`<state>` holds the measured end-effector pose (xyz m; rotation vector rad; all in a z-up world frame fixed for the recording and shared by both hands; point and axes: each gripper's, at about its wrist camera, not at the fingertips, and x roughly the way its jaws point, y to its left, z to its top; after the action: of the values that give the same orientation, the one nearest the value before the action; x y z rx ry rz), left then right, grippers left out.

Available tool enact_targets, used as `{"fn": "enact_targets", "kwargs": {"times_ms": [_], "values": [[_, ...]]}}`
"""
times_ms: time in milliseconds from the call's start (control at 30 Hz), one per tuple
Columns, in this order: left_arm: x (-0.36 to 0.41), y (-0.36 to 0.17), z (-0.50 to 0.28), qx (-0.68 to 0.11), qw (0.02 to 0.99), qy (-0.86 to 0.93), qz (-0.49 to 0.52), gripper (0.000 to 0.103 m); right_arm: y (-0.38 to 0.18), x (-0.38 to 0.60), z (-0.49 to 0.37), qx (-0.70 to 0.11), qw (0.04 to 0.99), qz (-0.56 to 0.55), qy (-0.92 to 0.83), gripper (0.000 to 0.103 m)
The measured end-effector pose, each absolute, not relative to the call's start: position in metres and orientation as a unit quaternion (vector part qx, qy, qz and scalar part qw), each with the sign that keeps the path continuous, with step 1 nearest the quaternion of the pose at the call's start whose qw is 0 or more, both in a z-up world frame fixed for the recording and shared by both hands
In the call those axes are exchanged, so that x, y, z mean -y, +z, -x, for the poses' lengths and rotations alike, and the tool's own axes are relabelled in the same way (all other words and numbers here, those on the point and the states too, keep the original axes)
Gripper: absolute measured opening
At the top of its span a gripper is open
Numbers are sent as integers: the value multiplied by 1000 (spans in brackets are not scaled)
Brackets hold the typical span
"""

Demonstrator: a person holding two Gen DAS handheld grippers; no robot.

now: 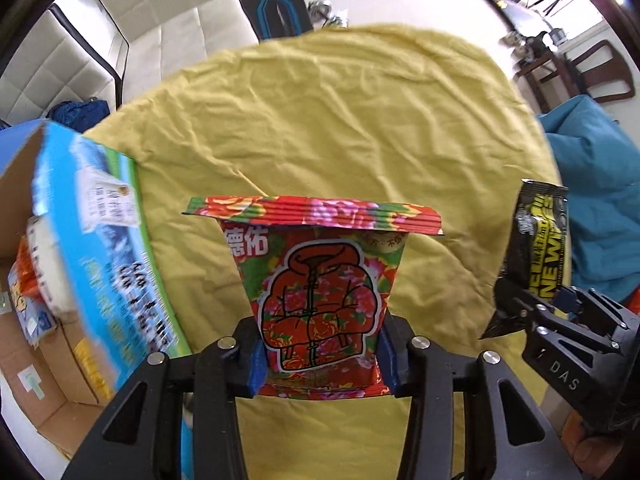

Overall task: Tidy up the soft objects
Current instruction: 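Carry both packs into the box and open both grippers beside the other items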

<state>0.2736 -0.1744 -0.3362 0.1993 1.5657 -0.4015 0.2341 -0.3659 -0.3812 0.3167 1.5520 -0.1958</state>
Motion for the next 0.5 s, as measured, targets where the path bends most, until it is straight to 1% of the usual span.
{"fn": "enact_targets", "kwargs": {"times_ms": [233, 300, 400, 500], "values": [[131, -274, -261, -673, 713, -192, -41, 40, -302, 329, -221, -659, 738, -141, -44, 47], [120, -258, -259, -665, 722, -192, -26, 40, -275, 337, -209, -650, 747, -134, -32, 47], [93, -233, -271, -652, 735, -189, -12, 40, -242, 307, -213, -636, 763, -120, -6, 47], [66, -222, -272, -640, 746, -183, 2, 40, -219, 276, -213, -624, 773, -112, 15, 47]]}}
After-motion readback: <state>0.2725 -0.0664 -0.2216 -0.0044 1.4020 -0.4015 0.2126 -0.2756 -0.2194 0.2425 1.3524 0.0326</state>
